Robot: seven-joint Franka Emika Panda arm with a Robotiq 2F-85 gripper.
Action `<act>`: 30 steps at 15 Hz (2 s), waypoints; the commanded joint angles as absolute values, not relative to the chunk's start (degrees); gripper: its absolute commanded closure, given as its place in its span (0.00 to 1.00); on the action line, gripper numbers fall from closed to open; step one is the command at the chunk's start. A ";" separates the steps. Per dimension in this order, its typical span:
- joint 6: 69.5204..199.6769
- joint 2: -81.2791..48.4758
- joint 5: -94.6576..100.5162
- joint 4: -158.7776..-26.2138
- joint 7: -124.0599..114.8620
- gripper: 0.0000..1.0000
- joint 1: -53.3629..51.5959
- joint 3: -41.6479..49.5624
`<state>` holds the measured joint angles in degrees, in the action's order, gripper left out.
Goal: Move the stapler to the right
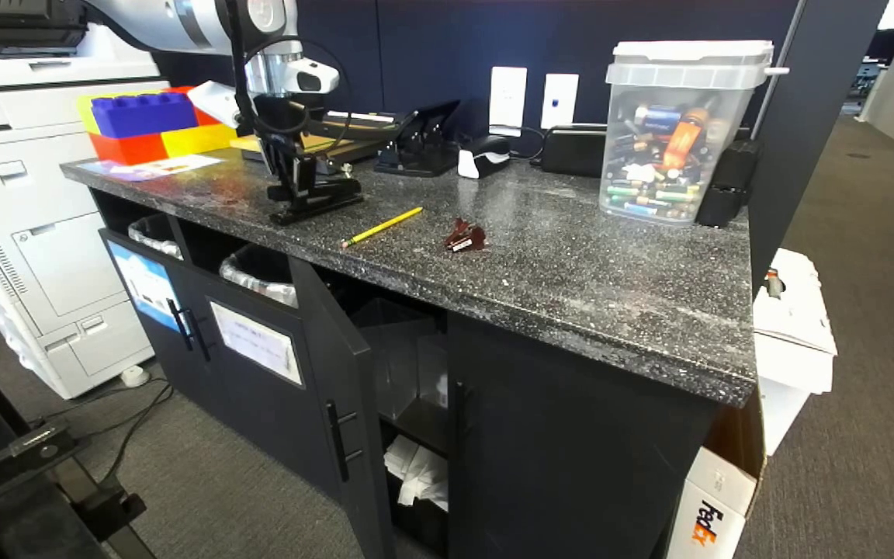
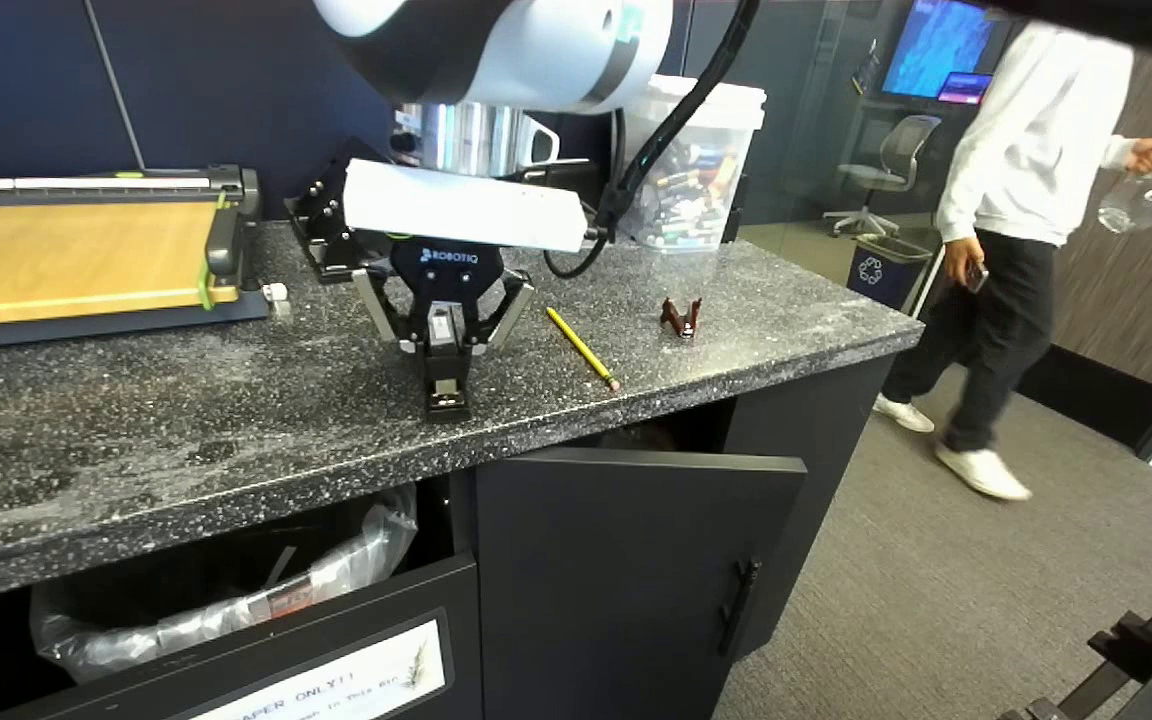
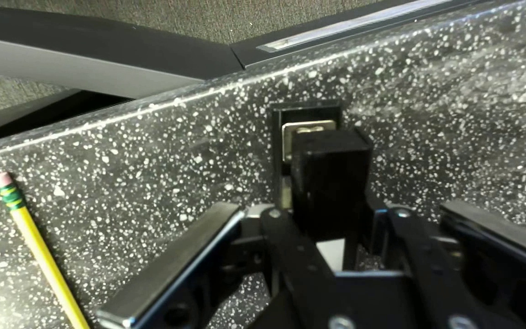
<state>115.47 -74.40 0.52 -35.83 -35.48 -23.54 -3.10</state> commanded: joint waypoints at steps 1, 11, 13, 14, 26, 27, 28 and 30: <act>109.11 -76.09 0.44 -28.74 -37.07 0.92 -24.92 -1.89; 102.86 -65.64 -0.29 -29.77 -32.05 0.92 -15.26 -2.66; 101.51 -65.66 -0.35 -29.49 -31.62 0.92 -11.07 -2.36; 101.16 -65.84 -0.27 -29.34 -31.56 0.92 -8.99 -2.13; 101.19 -72.86 1.01 -27.72 -28.43 0.92 6.04 -1.07; 101.10 -73.61 1.10 -27.57 -28.58 0.92 6.10 -1.03; 100.96 -74.33 1.10 -27.45 -28.74 0.92 6.03 -1.01; 100.84 -75.51 1.18 -27.22 -28.97 0.92 5.85 -0.91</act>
